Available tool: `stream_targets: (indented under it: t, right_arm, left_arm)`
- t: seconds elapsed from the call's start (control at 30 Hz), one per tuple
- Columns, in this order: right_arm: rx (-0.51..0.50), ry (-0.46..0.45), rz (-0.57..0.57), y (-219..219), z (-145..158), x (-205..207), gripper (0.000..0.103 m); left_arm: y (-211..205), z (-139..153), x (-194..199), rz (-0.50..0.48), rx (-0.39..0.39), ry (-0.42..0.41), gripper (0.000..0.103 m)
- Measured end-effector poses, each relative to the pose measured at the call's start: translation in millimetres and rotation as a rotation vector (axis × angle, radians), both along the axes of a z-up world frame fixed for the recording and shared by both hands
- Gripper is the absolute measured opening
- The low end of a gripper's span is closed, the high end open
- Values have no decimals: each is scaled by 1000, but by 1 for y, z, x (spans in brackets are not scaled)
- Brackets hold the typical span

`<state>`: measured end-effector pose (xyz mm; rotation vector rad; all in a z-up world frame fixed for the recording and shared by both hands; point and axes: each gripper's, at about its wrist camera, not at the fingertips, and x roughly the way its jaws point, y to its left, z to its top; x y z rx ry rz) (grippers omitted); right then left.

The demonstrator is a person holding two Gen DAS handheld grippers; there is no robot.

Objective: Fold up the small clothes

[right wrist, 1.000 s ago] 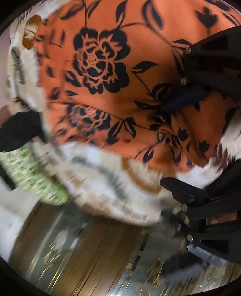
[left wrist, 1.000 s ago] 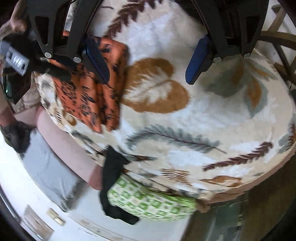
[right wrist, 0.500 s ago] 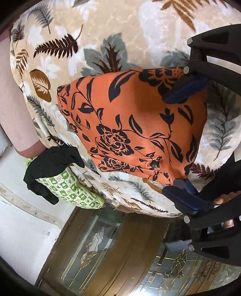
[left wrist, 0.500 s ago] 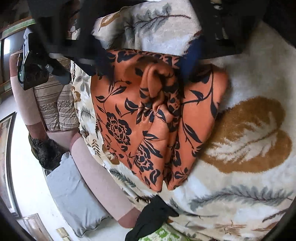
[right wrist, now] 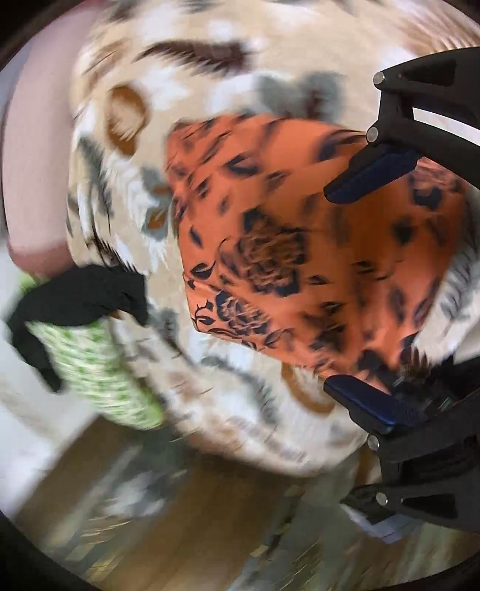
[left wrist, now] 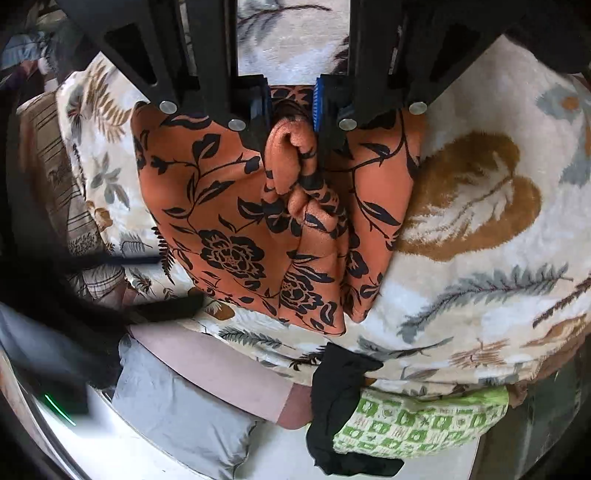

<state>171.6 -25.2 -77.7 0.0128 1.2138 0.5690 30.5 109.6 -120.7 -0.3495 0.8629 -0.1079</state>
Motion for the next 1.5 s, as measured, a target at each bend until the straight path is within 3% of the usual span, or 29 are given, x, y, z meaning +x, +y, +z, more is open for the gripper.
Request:
stream_targets:
  t: [0.1,0.2,0.37,0.47,0.5,0.53,0.6,0.63,0.8,0.87,0.9,0.93,1.0,1.2,1.27,1.4,1.47,1.5]
  right_arm:
    - [-244,9,99,75,-7,30,96]
    - [-352,85,132,120,-26,48,96]
    - [-556,160,121,147,-63,68,96]
    - [-598,193,131,147,-79,68,95]
    - [-600,174,126,146,-77,68,85]
    - [-596,153,110,143,-73,69,56]
    - [-504,139,65,131,-55,70,31]
    - [-442,140,43,123,-45,70,26]
    - [-162,143,19,103,-12,65,25]
    - [-90,158,10,106,-23,64,29]
    - [-106,172,2,108,-40,67,37]
    - [-106,179,-3,113,-51,68,58]
    - [27,200,-25,106,-64,65,74]
    - [233,182,-20,82,-47,49,76]
    - [293,186,-42,67,-43,44,76]
    - [379,211,-67,25,-45,25,76]
    - [440,223,-103,-11,-52,3,76]
    - [458,222,-110,-22,-54,-5,76]
  left_arm:
    - [-10,10,-7,-20,93,-55,17]
    - [-19,11,-14,-36,176,-92,17]
    - [-25,10,-18,-56,240,-117,17]
    - [-25,9,-19,-64,242,-114,17]
    - [-23,9,-19,-64,238,-116,17]
    - [-21,10,-19,-61,227,-119,17]
    - [-16,16,-23,-52,197,-137,17]
    - [-16,20,-26,-46,193,-150,17]
    - [-4,36,-47,15,213,-217,17]
    - [7,18,-38,38,177,-135,18]
    - [14,5,-31,44,142,-78,19]
    - [22,-7,-25,57,109,-28,21]
    - [39,-20,-21,79,15,36,25]
    - [58,-29,-20,105,-170,62,26]
    - [69,-33,-19,115,-248,76,26]
    - [77,-36,-23,115,-335,98,28]
    - [80,-30,-27,115,-340,101,33]
    - [80,-20,-32,119,-323,92,45]
